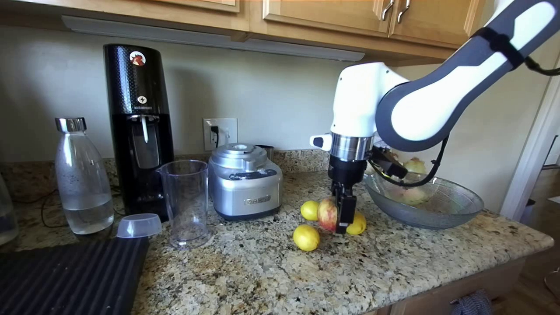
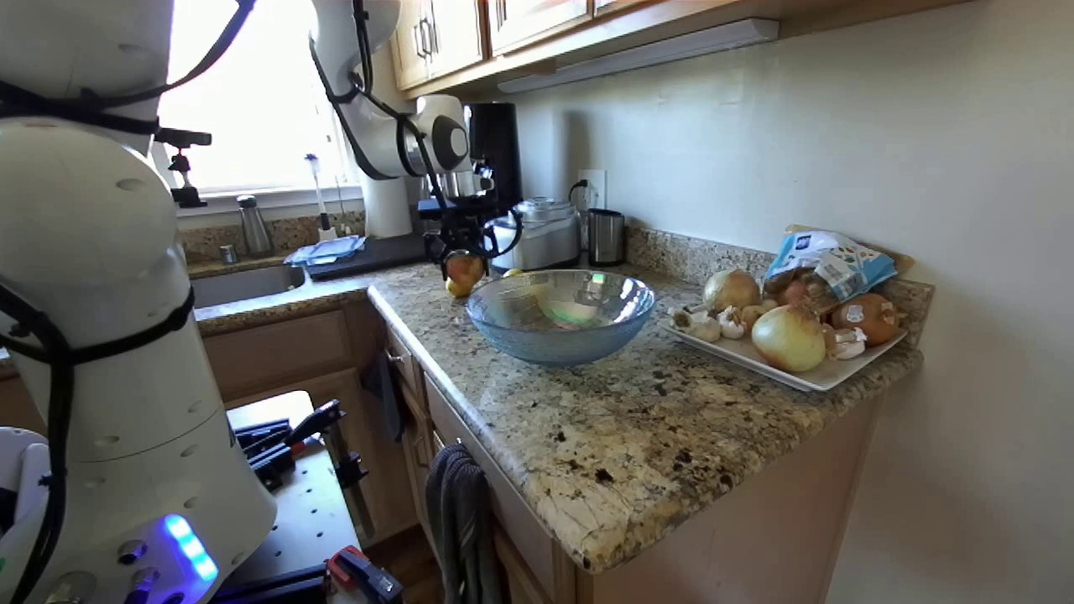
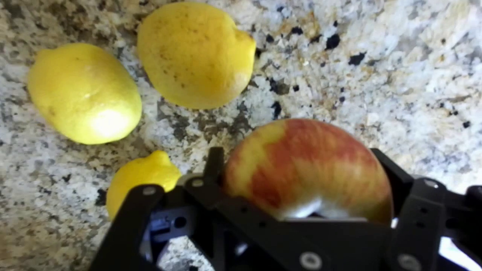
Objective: Put the apple and lemons inside the glass bowl
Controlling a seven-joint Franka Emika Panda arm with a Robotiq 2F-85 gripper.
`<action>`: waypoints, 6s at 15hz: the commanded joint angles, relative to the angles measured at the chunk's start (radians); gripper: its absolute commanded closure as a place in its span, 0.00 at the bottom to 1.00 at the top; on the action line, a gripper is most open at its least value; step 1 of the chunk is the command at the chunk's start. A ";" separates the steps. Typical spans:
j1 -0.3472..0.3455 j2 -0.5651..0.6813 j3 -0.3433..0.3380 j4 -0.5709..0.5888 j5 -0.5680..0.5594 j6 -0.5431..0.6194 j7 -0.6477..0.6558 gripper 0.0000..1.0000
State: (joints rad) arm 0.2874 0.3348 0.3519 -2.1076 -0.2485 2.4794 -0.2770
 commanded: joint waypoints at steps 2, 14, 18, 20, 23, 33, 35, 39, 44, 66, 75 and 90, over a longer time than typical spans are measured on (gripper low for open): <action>0.029 -0.163 -0.032 -0.061 -0.008 -0.075 0.135 0.34; -0.015 -0.367 -0.093 -0.110 -0.050 -0.327 0.480 0.34; -0.019 -0.319 -0.098 -0.077 -0.057 -0.312 0.517 0.09; -0.020 -0.328 -0.098 -0.085 -0.062 -0.312 0.540 0.09; -0.020 -0.329 -0.098 -0.088 -0.062 -0.312 0.549 0.09; -0.123 -0.352 -0.200 -0.146 -0.021 -0.283 0.542 0.34; -0.145 -0.336 -0.221 -0.161 -0.019 -0.260 0.552 0.34; -0.180 -0.298 -0.258 -0.224 0.000 -0.136 0.557 0.34; -0.185 -0.195 -0.302 -0.268 -0.052 0.054 0.597 0.34; -0.145 -0.460 -0.231 -0.289 -0.030 -0.124 0.479 0.00; -0.072 -0.417 -0.104 -0.198 0.036 -0.203 0.466 0.00; 0.043 -0.170 -0.035 -0.016 0.070 -0.236 0.458 0.00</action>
State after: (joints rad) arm 0.3078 0.1624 0.3149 -2.1444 -0.2068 2.2527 0.1976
